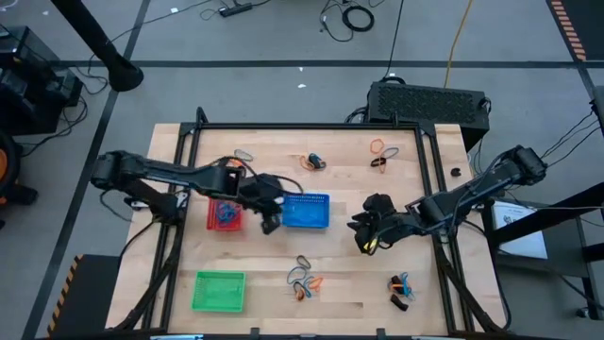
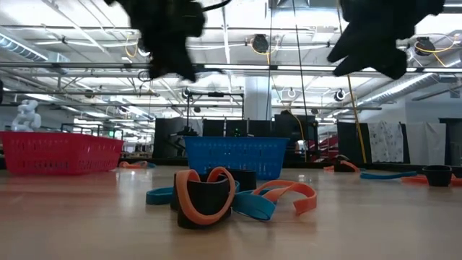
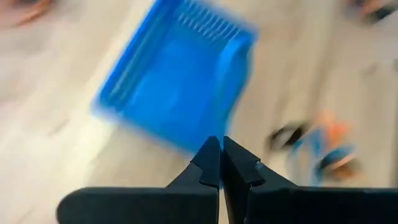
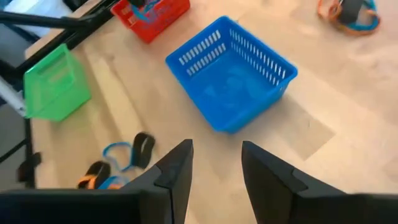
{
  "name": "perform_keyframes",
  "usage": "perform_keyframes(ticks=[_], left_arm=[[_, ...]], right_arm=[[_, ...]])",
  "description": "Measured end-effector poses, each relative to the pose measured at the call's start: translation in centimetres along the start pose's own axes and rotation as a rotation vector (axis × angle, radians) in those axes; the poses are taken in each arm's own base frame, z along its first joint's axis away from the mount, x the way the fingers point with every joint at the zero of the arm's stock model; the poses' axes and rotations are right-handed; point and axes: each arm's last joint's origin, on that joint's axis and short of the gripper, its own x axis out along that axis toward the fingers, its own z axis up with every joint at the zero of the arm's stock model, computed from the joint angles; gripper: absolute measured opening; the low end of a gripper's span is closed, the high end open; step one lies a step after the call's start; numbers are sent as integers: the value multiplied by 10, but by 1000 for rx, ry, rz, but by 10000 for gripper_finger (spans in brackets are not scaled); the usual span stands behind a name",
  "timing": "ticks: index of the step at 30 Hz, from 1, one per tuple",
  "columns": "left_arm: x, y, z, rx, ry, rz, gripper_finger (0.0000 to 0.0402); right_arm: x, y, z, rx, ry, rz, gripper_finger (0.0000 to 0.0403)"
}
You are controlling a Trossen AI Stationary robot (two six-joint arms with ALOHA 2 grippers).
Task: Sort rubber bands into baskets
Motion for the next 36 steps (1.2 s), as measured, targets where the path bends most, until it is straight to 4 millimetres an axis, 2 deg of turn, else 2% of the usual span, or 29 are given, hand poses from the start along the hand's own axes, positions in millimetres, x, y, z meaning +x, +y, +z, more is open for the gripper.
perform_keyframes(ticks=[7,14,17,26,32,36], left_arm=[[-39,11,-37,-45,177,285,3],[-68,27,-63,-103,301,592,4],[-65,33,-69,-136,317,616,5],[-28,47,-97,-196,379,551,6],[-25,51,-103,-272,375,585,8],[-25,50,-103,-273,373,583,33]], right_arm=[[24,1,9,25,-48,-10,130],[41,8,17,86,-45,111,130],[44,9,15,86,-8,141,130],[47,10,12,89,48,169,130],[47,11,11,87,50,171,130],[47,11,11,72,48,171,130]])
